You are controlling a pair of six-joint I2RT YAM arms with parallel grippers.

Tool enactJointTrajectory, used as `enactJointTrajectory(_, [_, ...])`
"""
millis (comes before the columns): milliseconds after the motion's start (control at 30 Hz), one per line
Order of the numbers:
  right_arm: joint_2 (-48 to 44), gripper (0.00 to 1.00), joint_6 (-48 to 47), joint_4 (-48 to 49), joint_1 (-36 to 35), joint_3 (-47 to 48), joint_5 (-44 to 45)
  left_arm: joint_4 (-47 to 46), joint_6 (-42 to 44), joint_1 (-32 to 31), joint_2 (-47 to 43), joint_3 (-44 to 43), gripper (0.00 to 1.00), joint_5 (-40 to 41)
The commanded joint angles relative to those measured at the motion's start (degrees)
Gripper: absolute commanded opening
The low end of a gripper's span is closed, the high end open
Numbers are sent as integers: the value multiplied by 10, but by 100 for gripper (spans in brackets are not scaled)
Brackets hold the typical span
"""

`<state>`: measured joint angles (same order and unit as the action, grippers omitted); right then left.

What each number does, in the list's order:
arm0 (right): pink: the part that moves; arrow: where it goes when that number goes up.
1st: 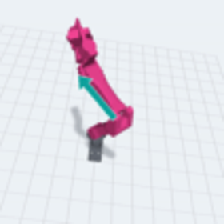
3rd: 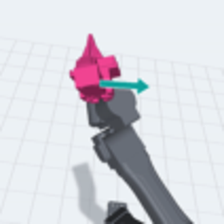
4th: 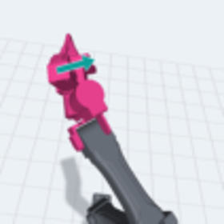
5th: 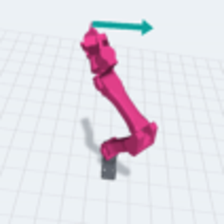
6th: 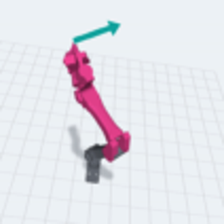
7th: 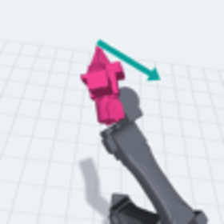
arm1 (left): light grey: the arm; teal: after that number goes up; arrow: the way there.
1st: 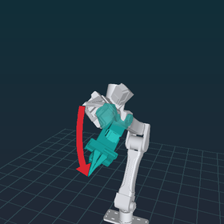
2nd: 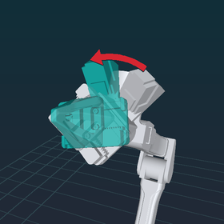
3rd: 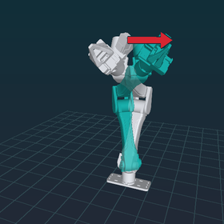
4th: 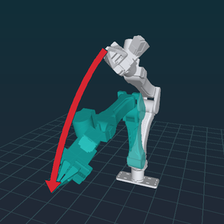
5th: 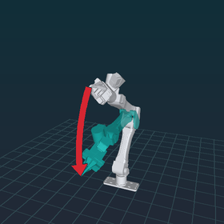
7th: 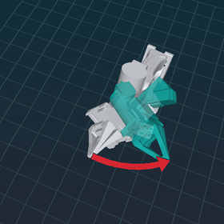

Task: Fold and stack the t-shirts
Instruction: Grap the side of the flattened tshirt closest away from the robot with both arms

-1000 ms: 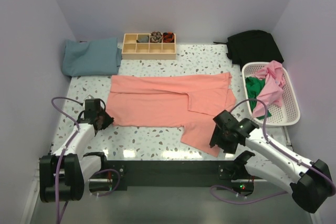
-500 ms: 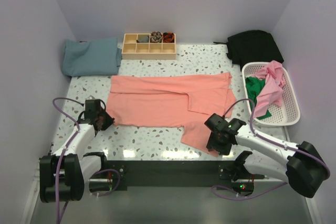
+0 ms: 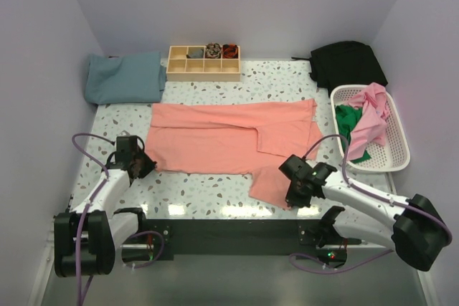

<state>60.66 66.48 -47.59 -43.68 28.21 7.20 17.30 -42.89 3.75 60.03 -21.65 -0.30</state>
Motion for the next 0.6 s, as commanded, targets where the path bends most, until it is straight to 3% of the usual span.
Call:
enactJointTrajectory(0, [-46, 0, -4, -13, -4, 26, 65, 21, 3, 2, -11, -14, 0, -13])
enactJointTrajectory(233, [-90, 0, -21, -93, -5, 140, 165, 75, 10, 2, -35, -82, 0, -7])
enactJointTrajectory(567, [-70, 0, -66, -95, -4, 205, 266, 108, 20, 3, -42, -122, 0, 20])
